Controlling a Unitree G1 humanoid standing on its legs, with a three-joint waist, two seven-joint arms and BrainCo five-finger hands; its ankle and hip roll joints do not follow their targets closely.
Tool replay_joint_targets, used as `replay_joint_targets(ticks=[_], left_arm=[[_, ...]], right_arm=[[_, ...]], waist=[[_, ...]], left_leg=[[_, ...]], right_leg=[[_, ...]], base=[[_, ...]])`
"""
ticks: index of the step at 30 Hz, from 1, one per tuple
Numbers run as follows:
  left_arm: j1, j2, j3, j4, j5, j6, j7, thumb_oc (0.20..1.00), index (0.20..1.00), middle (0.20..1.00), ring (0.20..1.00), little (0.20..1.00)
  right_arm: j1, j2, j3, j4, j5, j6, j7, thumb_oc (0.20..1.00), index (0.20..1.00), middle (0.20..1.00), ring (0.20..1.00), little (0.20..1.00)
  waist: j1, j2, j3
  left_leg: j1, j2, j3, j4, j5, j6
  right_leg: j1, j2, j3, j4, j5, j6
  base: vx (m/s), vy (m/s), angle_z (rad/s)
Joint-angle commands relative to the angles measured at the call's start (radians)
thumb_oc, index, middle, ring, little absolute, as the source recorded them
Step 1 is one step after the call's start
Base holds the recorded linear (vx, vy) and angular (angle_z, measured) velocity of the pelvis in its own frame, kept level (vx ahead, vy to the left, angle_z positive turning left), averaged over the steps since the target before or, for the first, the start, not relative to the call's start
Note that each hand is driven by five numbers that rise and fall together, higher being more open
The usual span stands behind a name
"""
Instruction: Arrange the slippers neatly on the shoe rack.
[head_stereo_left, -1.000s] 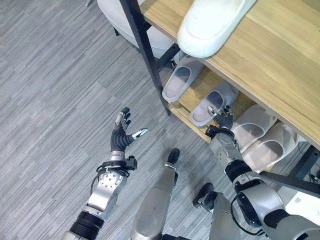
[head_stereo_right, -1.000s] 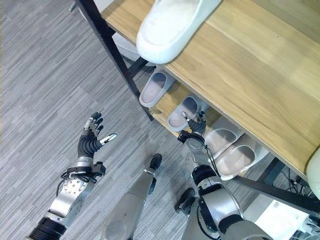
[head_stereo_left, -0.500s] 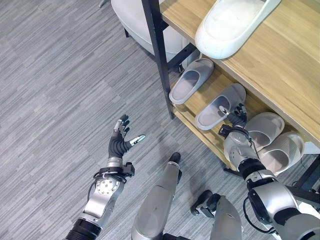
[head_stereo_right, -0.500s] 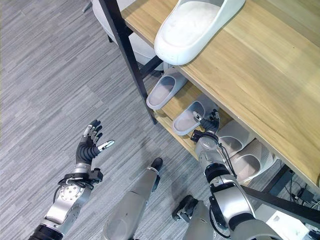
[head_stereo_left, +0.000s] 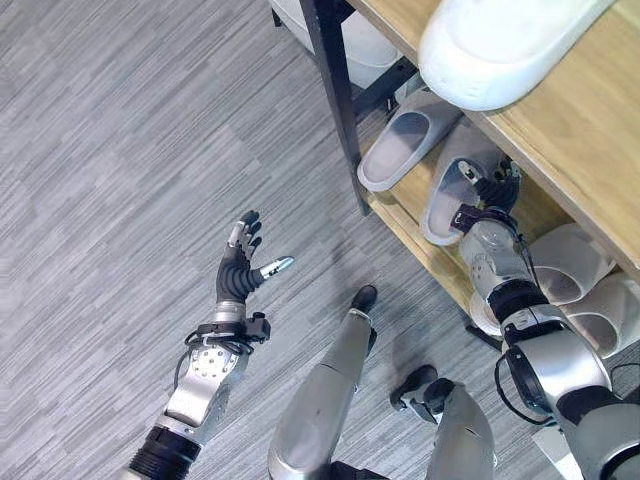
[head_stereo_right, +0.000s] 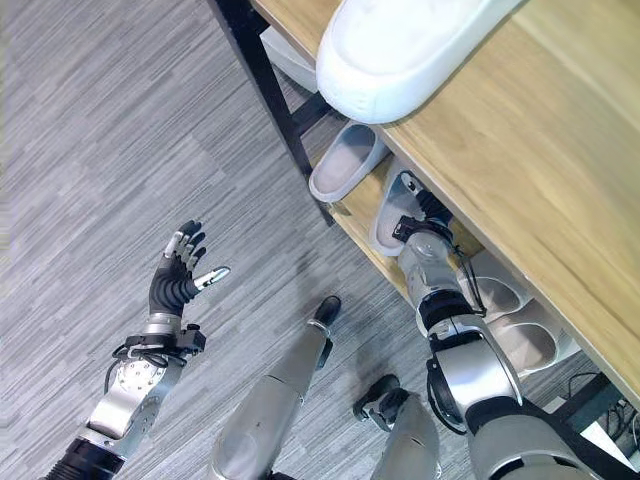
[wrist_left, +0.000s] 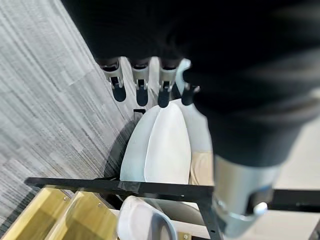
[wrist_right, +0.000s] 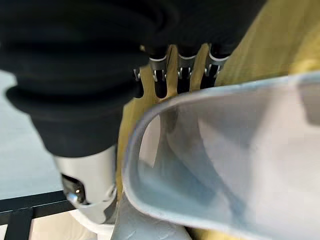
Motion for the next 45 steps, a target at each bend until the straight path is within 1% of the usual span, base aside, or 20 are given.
replay_joint_targets(ticks=[1,2,4,8,9,11,15,19,20,23,25,26,29,32,36,39,43,44,45], left_arm=[[-0.007,0.028,-0.009,-0.102,-0.003,-0.063,-0.001,1.0,1.0,1.0,1.0,1.0],[-0.013,0.021,-0.004,-0.099,0.002,-0.06,0.003,1.0,1.0,1.0,1.0,1.0],[-0.011,0.019,-0.001,-0.098,0.004,-0.059,0.006,1.0,1.0,1.0,1.0,1.0],[-0.004,0.008,0.011,-0.097,0.01,-0.048,0.011,1.0,1.0,1.0,1.0,1.0],[-0.007,0.003,0.018,-0.104,0.016,-0.037,0.013,1.0,1.0,1.0,1.0,1.0],[-0.006,0.0,0.02,-0.104,0.017,-0.035,0.015,1.0,1.0,1.0,1.0,1.0],[-0.017,-0.011,0.02,-0.095,0.016,-0.019,0.027,1.0,1.0,1.0,1.0,1.0],[-0.016,-0.012,0.016,-0.087,0.009,-0.017,0.027,1.0,1.0,1.0,1.0,1.0],[-0.008,-0.011,0.015,-0.08,0.005,-0.014,0.023,1.0,1.0,1.0,1.0,1.0],[0.012,-0.01,0.015,-0.074,0.001,-0.015,0.018,1.0,1.0,1.0,1.0,1.0],[0.031,-0.006,0.019,-0.07,-0.018,-0.018,0.013,1.0,1.0,1.0,1.0,1.0],[0.031,-0.006,0.019,-0.07,-0.018,-0.018,0.013,1.0,1.0,1.0,1.0,1.0],[0.035,-0.001,0.011,-0.079,-0.02,-0.024,0.006,1.0,1.0,1.0,1.0,1.0],[0.039,0.003,0.006,-0.086,-0.031,-0.037,-0.008,1.0,1.0,1.0,1.0,1.0],[0.037,0.005,0.007,-0.085,-0.038,-0.042,-0.014,1.0,1.0,1.0,1.0,1.0],[0.031,-0.004,0.012,-0.081,-0.026,-0.038,-0.017,1.0,1.0,1.0,1.0,1.0],[0.034,-0.011,0.021,-0.084,-0.016,-0.032,-0.034,1.0,1.0,1.0,1.0,1.0],[0.029,-0.015,0.026,-0.085,-0.012,-0.025,-0.044,1.0,1.0,1.0,1.0,1.0],[0.031,-0.016,0.026,-0.085,-0.012,-0.025,-0.044,1.0,1.0,1.0,1.0,1.0]], right_arm=[[-0.03,0.002,0.013,-0.04,-0.026,-0.043,0.03,1.0,1.0,1.0,1.0,1.0],[-0.005,0.017,0.019,-0.069,-0.043,-0.041,0.03,1.0,1.0,1.0,1.0,1.0],[0.014,0.027,0.017,-0.095,-0.051,-0.041,0.027,1.0,1.0,1.0,1.0,1.0],[0.104,0.065,0.016,-0.201,-0.106,-0.028,0.015,1.0,1.0,1.0,1.0,1.0],[0.172,0.106,0.023,-0.252,-0.148,-0.006,0.01,1.0,1.0,1.0,1.0,1.0],[0.192,0.116,0.024,-0.275,-0.159,0.003,0.008,1.0,1.0,1.0,1.0,1.0],[0.248,0.179,0.023,-0.278,-0.165,0.021,-0.001,1.0,1.0,1.0,1.0,1.0],[0.242,0.213,0.019,-0.241,-0.128,0.02,0.002,1.0,1.0,1.0,1.0,1.0],[0.236,0.233,0.024,-0.214,-0.102,0.021,0.011,1.0,1.0,1.0,1.0,1.0],[0.232,0.262,0.035,-0.184,-0.063,0.018,0.028,1.0,1.0,1.0,1.0,1.0],[0.218,0.288,0.039,-0.145,-0.013,0.01,0.041,1.0,1.0,1.0,1.0,1.0],[0.218,0.288,0.039,-0.145,-0.012,0.01,0.042,1.0,1.0,1.0,1.0,1.0],[0.217,0.323,0.03,-0.118,0.056,-0.002,0.058,1.0,1.0,1.0,1.0,1.0],[0.186,0.323,0.021,-0.113,0.117,-0.021,0.08,1.0,1.0,1.0,1.0,1.0],[0.162,0.298,0.018,-0.113,0.129,-0.033,0.097,1.0,1.0,1.0,1.0,1.0],[0.195,0.272,0.034,-0.15,0.103,-0.034,0.117,1.0,1.0,1.0,1.0,1.0],[0.293,0.233,0.076,-0.243,0.001,0.002,0.147,1.0,1.0,1.0,1.0,1.0],[0.346,0.203,0.107,-0.306,-0.072,0.027,0.171,1.0,1.0,1.0,1.0,1.0],[0.35,0.202,0.109,-0.31,-0.073,0.029,0.17,1.0,1.0,1.0,1.0,1.0]], waist=[[0.037,0.002,-0.007],[0.028,-0.006,-0.006],[0.023,-0.009,-0.004],[-0.004,-0.022,-0.002],[-0.029,-0.029,-0.002],[-0.035,-0.031,-0.002],[-0.06,-0.026,-0.007],[-0.065,-0.016,-0.011],[-0.064,-0.01,-0.015],[-0.062,-0.005,-0.025],[-0.052,-0.006,-0.035],[-0.052,-0.006,-0.035],[-0.031,0.006,-0.036],[-0.012,0.009,-0.038],[-0.002,0.007,-0.038],[-0.011,-0.001,-0.039],[-0.035,-0.016,-0.042],[-0.053,-0.027,-0.049],[-0.054,-0.026,-0.049]], left_leg=[[0.077,0.079,-0.005,0.032,-0.173,0.003],[0.098,0.085,-0.001,0.022,-0.171,0.0],[0.112,0.089,0.003,0.014,-0.17,0.0],[0.158,0.103,0.015,-0.015,-0.166,-0.003],[0.182,0.114,0.026,-0.037,-0.16,-0.004],[0.188,0.115,0.028,-0.043,-0.157,-0.004],[0.196,0.113,0.034,-0.053,-0.15,0.0],[0.198,0.107,0.034,-0.057,-0.148,0.0],[0.203,0.105,0.033,-0.062,-0.146,0.0],[0.214,0.103,0.036,-0.073,-0.145,-0.001],[0.22,0.102,0.038,-0.084,-0.142,-0.002],[0.22,0.102,0.037,-0.084,-0.142,-0.002],[0.204,0.089,0.028,-0.077,-0.141,-0.002],[0.2,0.085,0.024,-0.077,-0.14,-0.003],[0.211,0.087,0.031,-0.084,-0.14,-0.003],[0.241,0.096,0.04,-0.105,-0.137,-0.005],[0.284,0.111,0.055,-0.152,-0.121,-0.011],[0.309,0.12,0.064,-0.189,-0.106,-0.016],[0.312,0.12,0.063,-0.192,-0.104,-0.016]], right_leg=[[0.107,0.005,0.063,-0.056,-0.007,0.012],[0.123,0.009,0.067,-0.067,-0.002,0.009],[0.131,0.011,0.069,-0.074,0.0,0.008],[0.164,0.02,0.083,-0.114,0.018,0.008],[0.177,0.028,0.095,-0.138,0.033,0.011],[0.179,0.03,0.099,-0.143,0.036,0.01],[0.183,0.03,0.106,-0.153,0.046,0.012],[0.184,0.028,0.104,-0.156,0.049,0.013],[0.189,0.028,0.105,-0.162,0.052,0.014],[0.201,0.027,0.107,-0.176,0.06,0.017],[0.213,0.029,0.104,-0.198,0.067,0.023],[0.213,0.029,0.104,-0.198,0.067,0.023],[0.221,0.022,0.081,-0.208,0.073,0.032],[0.226,0.019,0.073,-0.211,0.078,0.036],[0.235,0.016,0.073,-0.214,0.082,0.038],[0.246,0.022,0.083,-0.229,0.091,0.038],[0.271,0.034,0.089,-0.277,0.116,0.04],[0.284,0.042,0.09,-0.318,0.136,0.044],[0.287,0.043,0.089,-0.321,0.137,0.044]], base=[[0.0,0.0,0.0],[0.0,0.0,0.0],[0.0,-0.003,-0.02],[-0.02,0.007,-0.04],[-0.06,0.032,-0.2],[-0.04,0.026,-0.3],[-0.03,0.031,-0.13],[-0.01,0.014,-0.04],[0.0,0.0,0.0],[0.01,0.016,0.0],[0.04,0.01,0.0],[0.03,0.003,0.0],[0.03,-0.004,0.07],[0.04,-0.018,0.18],[0.02,-0.006,0.05],[0.0,-0.004,-0.01],[0.0,-0.022,-0.08],[-0.02,-0.036,-0.11],[-0.11,-0.02,-0.12]])
